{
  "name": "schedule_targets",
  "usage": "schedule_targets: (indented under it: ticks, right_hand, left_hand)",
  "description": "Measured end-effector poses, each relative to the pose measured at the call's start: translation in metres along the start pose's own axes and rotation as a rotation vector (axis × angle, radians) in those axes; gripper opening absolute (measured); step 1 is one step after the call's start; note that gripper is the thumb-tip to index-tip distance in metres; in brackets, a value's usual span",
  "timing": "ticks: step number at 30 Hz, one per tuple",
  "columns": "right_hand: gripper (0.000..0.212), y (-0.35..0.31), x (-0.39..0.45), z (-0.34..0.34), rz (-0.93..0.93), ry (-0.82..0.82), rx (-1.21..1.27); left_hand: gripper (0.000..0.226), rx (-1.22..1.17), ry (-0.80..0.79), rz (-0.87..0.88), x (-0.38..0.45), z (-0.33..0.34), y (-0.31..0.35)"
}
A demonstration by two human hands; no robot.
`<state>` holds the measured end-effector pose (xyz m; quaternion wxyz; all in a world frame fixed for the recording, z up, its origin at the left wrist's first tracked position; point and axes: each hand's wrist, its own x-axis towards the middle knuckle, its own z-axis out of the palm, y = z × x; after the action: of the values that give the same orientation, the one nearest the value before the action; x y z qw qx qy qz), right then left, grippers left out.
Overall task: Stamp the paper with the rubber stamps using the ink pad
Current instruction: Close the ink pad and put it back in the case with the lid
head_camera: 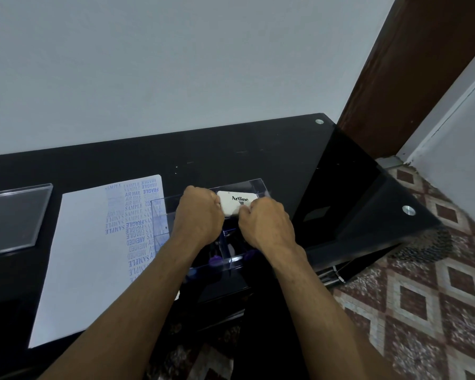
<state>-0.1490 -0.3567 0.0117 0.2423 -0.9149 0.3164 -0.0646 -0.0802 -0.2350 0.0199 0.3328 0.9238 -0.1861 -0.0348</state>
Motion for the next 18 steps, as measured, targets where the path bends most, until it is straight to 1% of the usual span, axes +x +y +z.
schedule_targets:
  ticks: [4, 7, 8, 10, 13, 15, 18]
  right_hand:
    - [0.043, 0.002, -0.002, 0.005, -0.015, 0.037, 0.007]
    - [0.043, 0.004, -0.002, 0.009, -0.014, 0.066, 0.012]
    - [0.042, 0.005, -0.002, 0.009, -0.014, 0.075, 0.019]
    - [0.037, 0.006, -0.003, 0.006, -0.037, 0.098, 0.054]
    - [0.025, 0.008, -0.010, 0.002, -0.169, 0.171, 0.027]
    - [0.024, 0.009, -0.013, 0.004, -0.271, 0.235, -0.056]
    - [0.026, 0.009, -0.017, 0.006, -0.324, 0.284, -0.104]
  left_hand:
    - [0.018, 0.291, -0.045, 0.119, -0.003, -0.004, 0.005]
    - [0.028, 0.380, -0.101, 0.185, -0.008, -0.003, 0.006]
    - [0.031, 0.380, -0.112, 0.193, -0.009, -0.002, 0.006]
    - [0.028, 0.357, -0.117, 0.200, -0.009, -0.002, 0.004]
    - [0.020, 0.342, -0.068, 0.282, -0.010, -0.001, -0.003]
    - [0.024, 0.305, -0.009, 0.348, -0.011, 0.000, -0.011]
    - [0.028, 0.216, 0.043, 0.407, -0.017, -0.001, -0.021]
